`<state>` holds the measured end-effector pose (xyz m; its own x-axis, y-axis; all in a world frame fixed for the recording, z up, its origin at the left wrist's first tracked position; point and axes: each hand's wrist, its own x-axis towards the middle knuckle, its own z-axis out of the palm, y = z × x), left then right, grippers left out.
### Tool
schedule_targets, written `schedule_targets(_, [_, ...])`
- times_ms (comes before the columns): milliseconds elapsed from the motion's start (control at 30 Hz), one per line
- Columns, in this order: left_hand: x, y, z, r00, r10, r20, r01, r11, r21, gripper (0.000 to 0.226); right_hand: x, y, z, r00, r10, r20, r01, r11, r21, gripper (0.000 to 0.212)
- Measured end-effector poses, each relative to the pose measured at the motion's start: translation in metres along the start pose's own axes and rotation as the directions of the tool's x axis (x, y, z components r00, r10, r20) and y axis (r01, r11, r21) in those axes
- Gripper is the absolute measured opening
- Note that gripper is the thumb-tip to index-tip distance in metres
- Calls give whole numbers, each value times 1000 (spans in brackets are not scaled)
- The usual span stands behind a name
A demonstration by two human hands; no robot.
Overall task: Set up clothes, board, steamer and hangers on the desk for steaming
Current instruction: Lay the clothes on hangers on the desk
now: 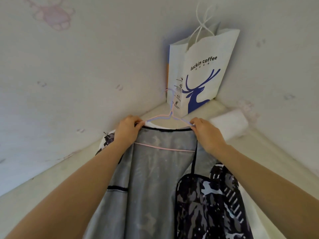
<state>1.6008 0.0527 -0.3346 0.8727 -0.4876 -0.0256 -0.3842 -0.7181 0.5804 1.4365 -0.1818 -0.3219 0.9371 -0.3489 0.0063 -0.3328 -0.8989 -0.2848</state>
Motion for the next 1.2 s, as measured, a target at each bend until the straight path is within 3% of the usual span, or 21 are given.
schedule_targets(267, [7, -23, 42, 994, -98, 49, 93, 991, 96, 25, 15, 16, 50, 997, -2, 80, 5, 1000, -31, 21])
schedule_targets(500, [-37, -30, 30, 1000, -23, -16, 24, 995, 97, 35, 14, 16, 57, 999, 14, 49, -13, 1000, -17, 23])
schedule_targets(833, [-121, -38, 16, 963, -237, -132, 245, 968, 52, 46, -28, 15, 46, 996, 49, 79, -45, 998, -52, 31])
schedule_targets(967, [-133, -46, 21, 968, -197, -157, 217, 969, 117, 30, -70, 7, 51, 997, 31, 67, -20, 986, -165, 46])
schedule_targets(1200, [-135, -13, 46, 977, -96, -192, 107, 993, 45, 28, -94, 3, 76, 977, 99, 191, -50, 967, -249, 67])
